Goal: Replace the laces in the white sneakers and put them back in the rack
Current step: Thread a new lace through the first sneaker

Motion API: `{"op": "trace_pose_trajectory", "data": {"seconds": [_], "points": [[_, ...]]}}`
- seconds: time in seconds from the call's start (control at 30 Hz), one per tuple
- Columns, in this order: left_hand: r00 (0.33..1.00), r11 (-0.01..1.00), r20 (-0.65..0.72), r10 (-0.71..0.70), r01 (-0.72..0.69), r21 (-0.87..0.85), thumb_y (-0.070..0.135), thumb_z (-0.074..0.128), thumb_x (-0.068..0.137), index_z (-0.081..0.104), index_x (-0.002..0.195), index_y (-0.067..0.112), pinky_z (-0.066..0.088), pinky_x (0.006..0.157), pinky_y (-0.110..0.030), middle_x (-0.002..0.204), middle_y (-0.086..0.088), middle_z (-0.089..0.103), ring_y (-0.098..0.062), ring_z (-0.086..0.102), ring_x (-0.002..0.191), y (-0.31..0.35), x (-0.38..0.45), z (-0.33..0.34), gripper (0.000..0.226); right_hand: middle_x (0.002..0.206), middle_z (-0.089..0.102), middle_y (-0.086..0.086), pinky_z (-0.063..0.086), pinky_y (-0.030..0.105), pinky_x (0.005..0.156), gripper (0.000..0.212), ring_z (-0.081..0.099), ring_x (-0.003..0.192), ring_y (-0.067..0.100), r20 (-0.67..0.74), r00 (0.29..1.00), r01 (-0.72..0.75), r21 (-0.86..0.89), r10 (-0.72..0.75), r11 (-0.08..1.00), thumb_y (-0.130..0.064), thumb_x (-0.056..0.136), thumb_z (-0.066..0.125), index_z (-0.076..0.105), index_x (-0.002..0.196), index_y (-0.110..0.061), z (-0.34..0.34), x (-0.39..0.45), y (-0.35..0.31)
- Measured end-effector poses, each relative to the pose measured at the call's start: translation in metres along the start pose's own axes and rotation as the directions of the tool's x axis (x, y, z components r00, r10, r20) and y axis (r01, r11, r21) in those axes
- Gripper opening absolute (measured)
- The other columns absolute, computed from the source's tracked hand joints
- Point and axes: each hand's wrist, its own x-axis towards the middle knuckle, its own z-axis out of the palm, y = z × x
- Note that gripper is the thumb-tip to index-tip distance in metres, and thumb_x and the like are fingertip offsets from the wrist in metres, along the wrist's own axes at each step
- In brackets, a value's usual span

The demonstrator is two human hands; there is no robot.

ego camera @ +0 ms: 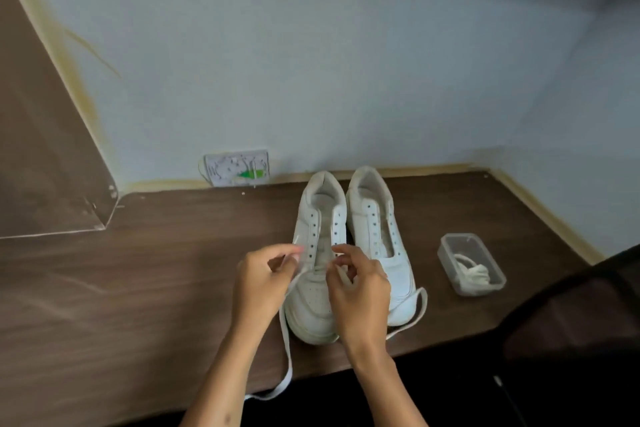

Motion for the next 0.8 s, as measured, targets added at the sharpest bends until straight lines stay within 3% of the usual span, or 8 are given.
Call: {"op": "trace_pose_trajectory", "data": {"seconds": [0.07,0.27,0.37,0.4,0.47,0.67,0.73,0.8], "points": [[0.999,1.000,-0.033,0.026,-0.026,-0.004,0.009,0.072,0.085,0.073,0.081,0.043,0.053,0.075,-0.016,0.082,0.023,0.073,0.005,0.068,0.080,-0.002,-0.001,0.003,0.033,0.090,0.065,-0.016,0.044,0.018,0.079,0.030,0.052,0.093,0.007,-0.046,0.999,0.016,-0.019,-0.017,1.000,-0.020,0.087,0.069,0.065,0.111,-0.039,0.005,0.000,0.003],[0.994,0.987,-0.027,0.104,-0.100,0.125,0.020,0.078,0.081,0.071,0.083,0.045,0.048,0.072,-0.012,0.087,0.020,0.070,0.005,0.065,0.083,-0.008,0.001,0.009,0.026,0.081,0.066,-0.021,0.023,0.007,0.088,0.028,0.040,0.088,0.001,-0.104,0.982,0.135,-0.192,-0.157,0.972,-0.023,0.086,0.073,0.065,0.111,-0.033,0.015,0.007,0.004],[0.992,0.979,-0.039,0.118,-0.109,0.174,0.021,0.079,0.079,0.077,0.087,0.032,0.043,0.069,-0.005,0.084,0.021,0.069,0.006,0.064,0.081,-0.007,0.001,0.008,0.014,0.078,0.064,-0.023,0.038,0.026,0.098,0.028,0.054,0.095,0.005,-0.081,0.996,0.045,-0.018,-0.046,0.999,-0.018,0.084,0.075,0.063,0.098,-0.039,0.018,0.011,0.005],[0.992,0.975,-0.039,0.122,-0.112,0.191,0.022,0.080,0.079,0.078,0.088,0.030,0.042,0.068,-0.005,0.083,0.021,0.069,0.006,0.064,0.080,-0.007,0.001,0.008,0.013,0.083,0.064,-0.025,0.044,0.037,0.095,0.028,0.059,0.096,0.009,-0.080,0.997,0.005,0.037,-0.002,0.999,-0.017,0.083,0.075,0.062,0.093,-0.039,0.019,0.012,0.007],[0.993,0.973,-0.027,0.116,-0.108,0.203,0.025,0.081,0.077,0.078,0.088,0.031,0.045,0.067,-0.007,0.081,0.024,0.067,0.007,0.064,0.078,-0.006,0.000,0.008,0.013,0.089,0.062,-0.030,0.047,0.047,0.093,0.027,0.062,0.098,0.015,-0.087,0.995,-0.038,0.094,0.046,0.995,-0.015,0.082,0.075,0.062,0.088,-0.037,0.019,0.013,0.009],[0.992,0.968,-0.026,0.127,-0.118,0.221,0.025,0.082,0.076,0.077,0.091,0.031,0.049,0.063,-0.011,0.080,0.024,0.066,0.005,0.065,0.076,-0.005,-0.004,0.016,0.017,0.077,0.065,-0.014,0.037,0.042,0.100,0.025,0.060,0.101,0.021,-0.049,0.991,-0.124,0.085,0.128,0.989,-0.006,0.083,0.069,0.060,0.085,-0.029,0.014,0.024,0.009],[0.991,0.966,-0.022,0.128,-0.120,0.228,0.023,0.082,0.077,0.077,0.091,0.032,0.050,0.062,-0.012,0.079,0.024,0.065,0.005,0.064,0.075,-0.004,-0.003,0.016,0.017,0.077,0.066,-0.011,0.037,0.046,0.101,0.024,0.061,0.098,0.023,-0.017,0.985,-0.171,0.113,0.174,0.979,-0.008,0.083,0.069,0.058,0.081,-0.029,0.015,0.028,0.010],[0.992,0.969,-0.015,0.128,-0.122,0.217,0.020,0.083,0.077,0.077,0.090,0.033,0.055,0.064,-0.024,0.082,0.021,0.069,-0.001,0.067,0.074,-0.005,-0.001,0.015,0.019,0.072,0.064,-0.012,0.035,0.050,0.102,0.023,0.062,0.097,0.029,0.012,0.978,-0.206,0.140,0.207,0.968,-0.011,0.082,0.068,0.055,0.076,-0.029,0.016,0.030,0.010]]}}
